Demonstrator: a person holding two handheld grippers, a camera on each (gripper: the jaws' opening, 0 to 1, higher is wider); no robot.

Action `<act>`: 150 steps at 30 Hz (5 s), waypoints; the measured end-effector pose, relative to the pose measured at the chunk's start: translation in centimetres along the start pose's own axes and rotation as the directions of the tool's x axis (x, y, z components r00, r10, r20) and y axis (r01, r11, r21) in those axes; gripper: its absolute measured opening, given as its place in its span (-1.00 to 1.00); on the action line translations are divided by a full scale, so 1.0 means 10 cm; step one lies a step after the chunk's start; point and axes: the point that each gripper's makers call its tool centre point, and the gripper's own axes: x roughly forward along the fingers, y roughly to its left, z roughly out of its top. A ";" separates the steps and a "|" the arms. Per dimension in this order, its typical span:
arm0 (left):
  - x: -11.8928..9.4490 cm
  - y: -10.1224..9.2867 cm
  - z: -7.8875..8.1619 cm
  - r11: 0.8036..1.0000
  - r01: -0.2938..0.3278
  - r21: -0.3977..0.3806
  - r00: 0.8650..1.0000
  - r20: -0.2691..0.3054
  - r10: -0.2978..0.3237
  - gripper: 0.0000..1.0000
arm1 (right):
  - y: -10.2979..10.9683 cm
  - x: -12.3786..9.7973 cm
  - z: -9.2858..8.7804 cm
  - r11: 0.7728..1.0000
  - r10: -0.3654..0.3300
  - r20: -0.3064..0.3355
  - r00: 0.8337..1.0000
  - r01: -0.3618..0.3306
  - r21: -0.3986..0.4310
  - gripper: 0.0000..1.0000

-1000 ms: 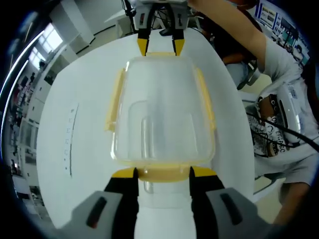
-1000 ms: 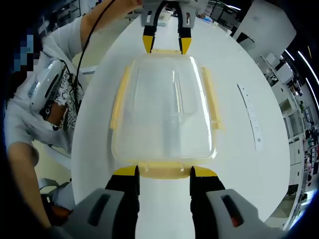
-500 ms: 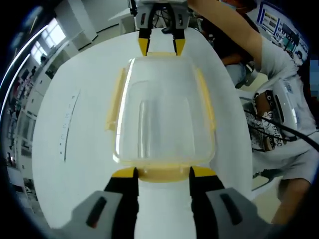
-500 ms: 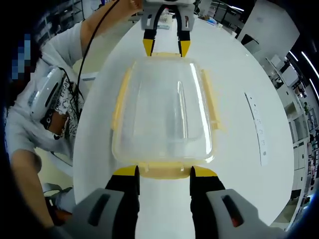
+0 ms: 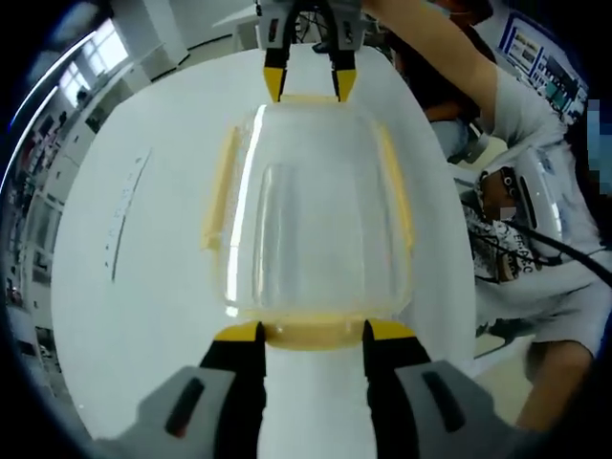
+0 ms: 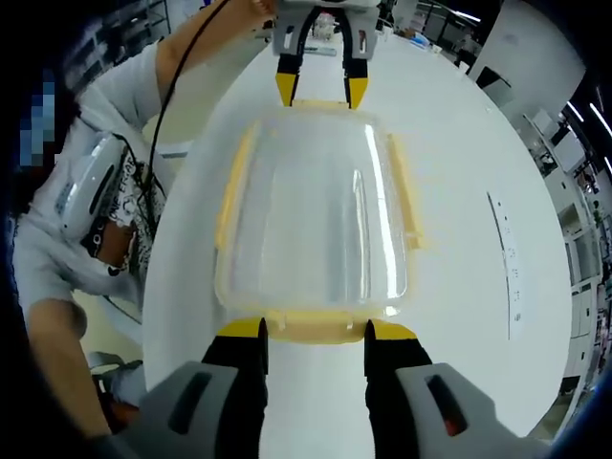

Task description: Snap each plastic latch of the storage box into its locked position after aligning the lid with the box until every specified latch is closed and the lid sits flush.

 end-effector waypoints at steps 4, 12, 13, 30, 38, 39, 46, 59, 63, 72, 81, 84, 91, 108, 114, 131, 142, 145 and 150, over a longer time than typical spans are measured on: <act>0.02 0.00 -0.04 1.000 0.011 -0.002 1.000 -0.007 -0.011 -0.22 | 0.02 0.04 0.02 1.000 0.009 0.003 1.000 -0.009 0.007 -0.24; 0.05 0.05 -0.09 1.000 0.019 0.004 0.999 -0.028 -0.019 -0.22 | 0.01 0.12 0.02 1.000 0.011 0.004 1.000 -0.011 0.020 -0.24; 0.06 0.06 -0.09 1.000 0.017 0.005 0.999 -0.028 -0.016 -0.22 | 0.00 0.14 0.02 1.000 0.010 0.004 1.000 -0.010 0.022 -0.24; 0.09 0.15 -0.09 1.000 0.027 0.014 1.000 -0.016 -0.027 -0.21 | -0.08 0.15 -0.03 0.998 0.044 -0.046 0.998 -0.042 0.039 -0.23; 0.11 0.13 -0.08 0.999 0.044 0.012 0.999 -0.015 -0.044 -0.21 | -0.08 0.14 -0.04 0.998 0.051 -0.030 0.998 -0.050 0.048 -0.23; 0.11 0.14 -0.08 0.999 0.044 0.012 0.999 -0.015 -0.044 -0.21 | -0.09 0.14 -0.05 0.997 0.052 -0.026 0.998 -0.051 0.050 -0.23; 0.11 0.14 -0.08 0.999 0.048 0.009 0.999 -0.024 -0.048 -0.21 | -0.14 0.13 -0.06 0.997 0.067 -0.021 0.998 -0.066 0.046 -0.23; 0.12 0.15 -0.10 0.998 0.066 0.000 0.997 -0.045 -0.066 -0.18 | -0.12 0.14 -0.04 0.996 0.067 0.001 0.998 -0.067 0.052 -0.21; 0.13 0.15 -0.12 0.999 0.051 -0.002 0.996 -0.069 -0.051 -0.18 | -0.09 0.16 -0.04 0.998 0.051 0.002 0.999 -0.051 0.030 -0.20; 0.12 0.15 -0.15 0.998 0.045 -0.042 0.999 -0.017 -0.046 -0.18 | -0.05 0.17 -0.06 1.000 0.024 0.041 0.999 -0.024 -0.002 -0.20; 0.12 0.14 -0.16 0.995 0.042 -0.095 0.993 0.116 -0.031 -0.19 | -0.04 0.18 -0.07 1.000 -0.023 0.107 0.994 0.024 -0.007 -0.20; 0.10 0.14 -0.22 0.989 0.061 -0.131 0.981 0.189 -0.035 -0.23 | -0.03 0.19 -0.10 0.999 -0.036 0.127 0.991 0.037 -0.006 -0.21; 0.04 0.23 -0.52 0.979 0.001 -0.206 0.966 0.253 0.053 -0.36 | -0.01 0.15 -0.31 0.999 -0.044 0.139 0.989 0.042 0.013 -0.42; -0.65 0.36 0.27 0.966 -0.222 -0.136 0.835 0.485 0.260 -0.55 | -0.15 -0.12 -0.16 0.972 -0.231 0.383 0.894 0.231 0.047 -0.65; -0.35 0.17 0.77 0.979 -0.198 0.049 0.911 0.379 0.165 -0.57 | -0.20 -0.22 0.05 0.949 -0.301 0.528 0.794 0.301 0.088 -0.74; 0.26 0.12 0.87 0.990 0.046 0.135 0.978 -0.210 -0.017 -0.70 | -0.33 -0.27 0.24 0.904 -0.406 0.711 0.575 0.365 0.221 -0.80; 0.28 0.13 0.91 0.997 0.054 0.047 0.969 -0.243 -0.041 -0.72 | -0.36 -0.19 0.00 0.889 -0.452 0.749 0.485 0.320 0.329 -0.74; 0.29 0.14 0.93 0.998 0.049 0.026 0.972 -0.233 -0.041 -0.74 | -0.42 -0.34 -0.03 0.867 -0.490 0.765 0.418 0.323 0.378 -0.74; 0.31 0.11 0.95 0.997 0.018 0.078 0.959 -0.283 0.005 -0.74 | -0.44 -0.38 -0.09 0.858 -0.508 0.764 0.398 0.314 0.407 -0.74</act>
